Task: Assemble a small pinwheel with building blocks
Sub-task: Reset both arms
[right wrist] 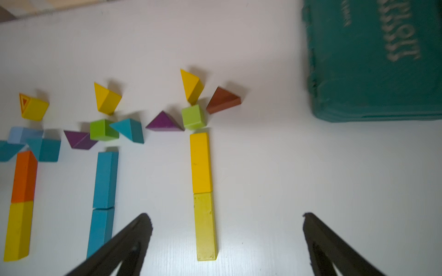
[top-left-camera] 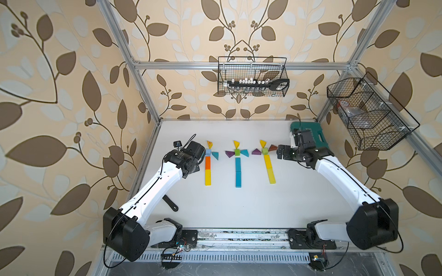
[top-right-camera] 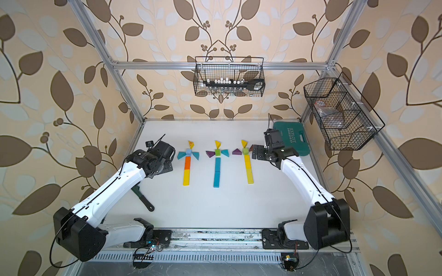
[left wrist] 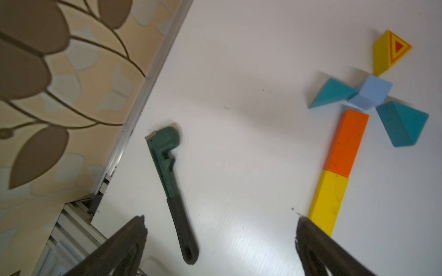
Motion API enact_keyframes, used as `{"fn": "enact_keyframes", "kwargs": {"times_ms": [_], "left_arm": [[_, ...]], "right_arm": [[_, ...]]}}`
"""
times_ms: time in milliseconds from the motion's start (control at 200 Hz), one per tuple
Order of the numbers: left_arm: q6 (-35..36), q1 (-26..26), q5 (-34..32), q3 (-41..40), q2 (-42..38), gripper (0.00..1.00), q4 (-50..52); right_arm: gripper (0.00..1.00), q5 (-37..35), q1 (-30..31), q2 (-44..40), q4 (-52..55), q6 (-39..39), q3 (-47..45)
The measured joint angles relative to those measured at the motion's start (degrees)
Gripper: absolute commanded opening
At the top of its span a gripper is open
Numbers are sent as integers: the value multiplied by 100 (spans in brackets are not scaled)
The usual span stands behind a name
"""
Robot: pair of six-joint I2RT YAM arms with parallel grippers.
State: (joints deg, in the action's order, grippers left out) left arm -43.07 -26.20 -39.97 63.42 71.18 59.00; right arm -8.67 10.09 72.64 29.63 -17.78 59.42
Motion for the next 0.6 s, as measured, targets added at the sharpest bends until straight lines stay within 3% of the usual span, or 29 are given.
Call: {"fn": "enact_keyframes", "kwargs": {"times_ms": [125, 255, 445, 600], "left_arm": [[155, 118, -951, -682, 4, 99, -1040], [1005, 595, -1222, -1792, 173, 99, -2715], [2498, 1998, 315, -3040, 739, 99, -5556], [3307, 2500, 1742, -3322, 1062, 99, -6881]], "right_arm": [[100, -494, -389, -662, -1137, 181, -1099], [100, -754, -680, -306, -2114, 444, -1915], [100, -973, -680, 212, -3635, 636, -2767], [100, -1012, -702, 623, -4725, 824, -3187]]}}
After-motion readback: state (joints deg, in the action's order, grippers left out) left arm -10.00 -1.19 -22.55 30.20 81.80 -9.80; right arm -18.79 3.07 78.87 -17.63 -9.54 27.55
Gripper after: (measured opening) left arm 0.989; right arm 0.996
